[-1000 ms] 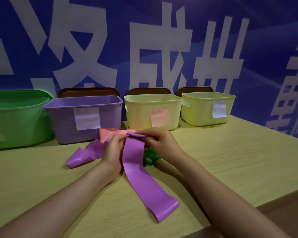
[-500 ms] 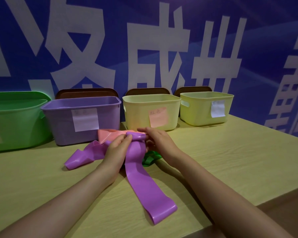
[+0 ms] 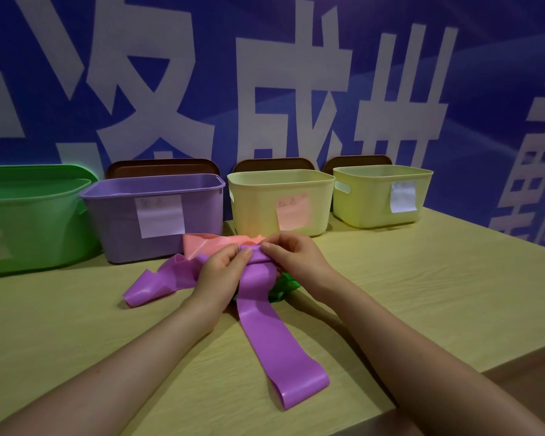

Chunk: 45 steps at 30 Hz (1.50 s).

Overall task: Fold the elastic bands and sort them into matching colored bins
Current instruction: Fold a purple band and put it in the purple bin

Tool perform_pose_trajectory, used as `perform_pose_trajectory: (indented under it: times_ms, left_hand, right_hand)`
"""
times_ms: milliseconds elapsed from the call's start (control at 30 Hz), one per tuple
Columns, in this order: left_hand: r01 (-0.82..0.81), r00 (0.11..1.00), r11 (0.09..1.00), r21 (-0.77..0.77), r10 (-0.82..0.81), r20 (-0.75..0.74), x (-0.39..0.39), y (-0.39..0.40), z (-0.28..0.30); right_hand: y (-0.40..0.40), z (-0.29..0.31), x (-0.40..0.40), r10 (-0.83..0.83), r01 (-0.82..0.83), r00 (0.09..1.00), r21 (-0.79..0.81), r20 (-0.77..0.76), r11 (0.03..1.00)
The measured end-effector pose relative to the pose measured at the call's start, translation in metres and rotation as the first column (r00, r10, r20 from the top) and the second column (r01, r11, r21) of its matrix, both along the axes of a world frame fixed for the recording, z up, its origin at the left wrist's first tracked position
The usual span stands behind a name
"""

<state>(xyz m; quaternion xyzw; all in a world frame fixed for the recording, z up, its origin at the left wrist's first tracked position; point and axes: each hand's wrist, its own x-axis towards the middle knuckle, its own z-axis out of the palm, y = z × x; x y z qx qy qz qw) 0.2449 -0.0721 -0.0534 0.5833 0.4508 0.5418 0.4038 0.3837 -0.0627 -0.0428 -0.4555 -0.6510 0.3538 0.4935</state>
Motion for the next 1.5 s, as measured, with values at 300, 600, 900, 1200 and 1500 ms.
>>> perform_pose_trajectory:
  times_ms: [300, 600, 900, 1200, 1500]
  left_hand:
    - [-0.024, 1.000, 0.993, 0.117, 0.023, 0.010, -0.004, 0.003, 0.001]
    - [0.019, 0.998, 0.999, 0.044, -0.021, 0.062, -0.003, 0.010, -0.006]
    - [0.163, 0.965, 0.973, -0.165, -0.123, 0.230, -0.001, 0.012, -0.006]
    - [0.252, 0.910, 0.947, -0.200, -0.162, 0.381, -0.008, 0.015, -0.004]
    - [0.241, 0.930, 0.960, -0.143, -0.187, 0.316, -0.006, 0.016, -0.009]
  right_hand:
    - [-0.003, 0.001, -0.006, 0.031, -0.030, 0.992, 0.011, -0.124, 0.999]
    - [-0.001, 0.001, -0.003, -0.013, 0.013, 0.998, -0.002, -0.066, 1.000]
    - [0.003, -0.001, 0.000, -0.094, 0.096, 0.995, 0.165, -0.017, 0.982]
    - [0.002, -0.003, -0.001, -0.163, 0.039, 0.948, 0.406, 0.275, 0.913]
    - [-0.004, 0.005, 0.002, -0.037, -0.028, 0.965, 0.242, 0.259, 0.970]
